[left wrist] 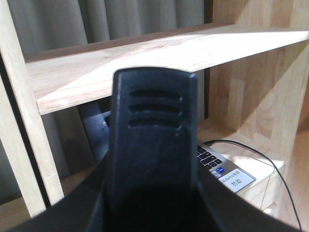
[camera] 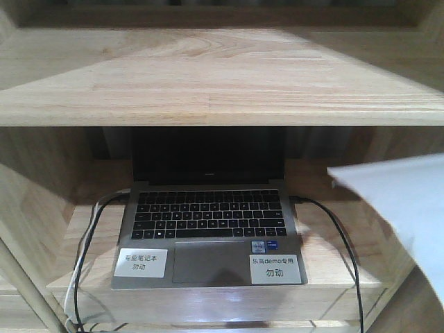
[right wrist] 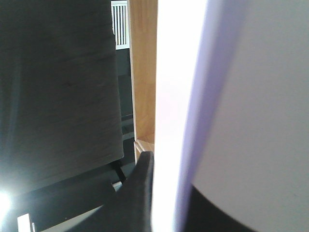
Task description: Grab stapler and paper to desk for stapling
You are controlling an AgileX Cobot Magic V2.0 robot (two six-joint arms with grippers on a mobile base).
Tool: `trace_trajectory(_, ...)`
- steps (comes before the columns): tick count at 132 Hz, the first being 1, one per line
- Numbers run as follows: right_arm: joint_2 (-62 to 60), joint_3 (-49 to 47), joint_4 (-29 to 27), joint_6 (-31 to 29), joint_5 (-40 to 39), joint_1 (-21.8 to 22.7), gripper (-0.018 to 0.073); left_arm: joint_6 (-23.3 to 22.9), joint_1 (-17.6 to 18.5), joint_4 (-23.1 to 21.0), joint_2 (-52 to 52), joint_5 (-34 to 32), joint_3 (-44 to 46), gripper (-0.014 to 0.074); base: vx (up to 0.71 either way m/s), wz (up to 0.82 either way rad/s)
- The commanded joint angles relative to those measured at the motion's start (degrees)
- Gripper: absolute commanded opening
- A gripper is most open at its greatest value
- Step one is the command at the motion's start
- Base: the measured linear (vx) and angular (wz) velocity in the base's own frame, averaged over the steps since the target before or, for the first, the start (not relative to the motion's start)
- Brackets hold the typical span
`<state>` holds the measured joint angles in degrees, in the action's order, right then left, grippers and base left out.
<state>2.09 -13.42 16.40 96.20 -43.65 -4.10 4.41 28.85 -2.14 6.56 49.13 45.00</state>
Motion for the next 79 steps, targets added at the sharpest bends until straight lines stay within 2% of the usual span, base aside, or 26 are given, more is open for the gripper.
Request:
trace_trajectory(1,0.69,-1.39,-0.64,-0.31,-2.16,0.28,-0.0006,-0.14,0.19,-0.43,1.00,-6.67,1.42,-0.0006,0.00,0.00)
trace_trajectory(79,0.69,-1.39,-0.66,-0.31,-2.31,0.28,-0.0006,-0.14,0.19,-0.43,1.00,-6.67,1.42,-0.0006,0.00,0.00)
